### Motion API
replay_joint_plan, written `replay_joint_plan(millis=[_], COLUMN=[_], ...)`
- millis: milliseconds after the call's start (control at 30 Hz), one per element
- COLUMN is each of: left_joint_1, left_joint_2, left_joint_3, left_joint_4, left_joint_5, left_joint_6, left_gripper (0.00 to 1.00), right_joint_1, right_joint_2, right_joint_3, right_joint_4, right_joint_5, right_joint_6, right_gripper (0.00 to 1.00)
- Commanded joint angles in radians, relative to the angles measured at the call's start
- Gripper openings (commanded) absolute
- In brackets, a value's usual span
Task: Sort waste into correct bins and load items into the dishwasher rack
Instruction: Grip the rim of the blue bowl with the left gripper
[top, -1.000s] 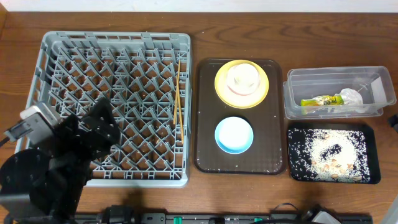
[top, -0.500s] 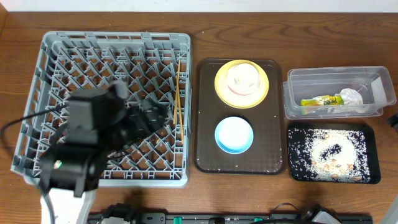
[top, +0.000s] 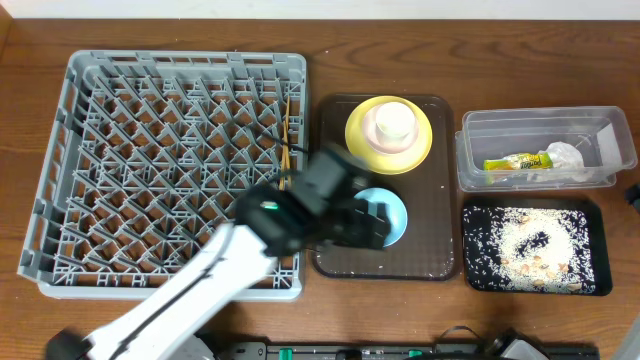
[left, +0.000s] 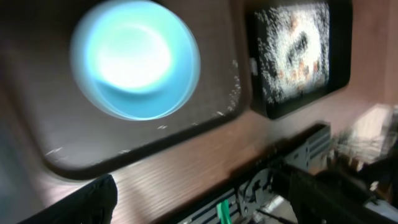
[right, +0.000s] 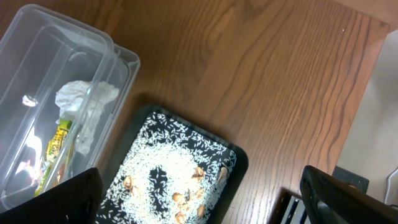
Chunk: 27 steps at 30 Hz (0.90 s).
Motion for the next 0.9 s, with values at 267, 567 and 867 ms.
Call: replay_joint_plan(millis=[267, 567, 867], left_joint_1=[-0.112, -0.105, -0.108], left_joint_2=[0.190, 0.190, 0.204], left_joint_3=[0.002, 0.002, 0.002], left_joint_4=[0.135, 0.234, 0.301], left_joint_5=[-0.054, -0.105, -0.254], left_joint_6=[0.003, 0.014, 0.040], left_gripper=[0.90, 0.90, 0.41], right_joint_1=[-0.011, -0.011, -0.011], right_joint_2=[-0.003, -0.003, -0.003], right_joint_3=[0.002, 0.002, 0.002], right_joint_4=[-0.003, -0.003, -0.003], right_joint_5=[0.005, 0.005, 0.005], right_joint_6=[0.000, 0.000, 0.000], right_gripper=[0.99, 0.99, 0.99])
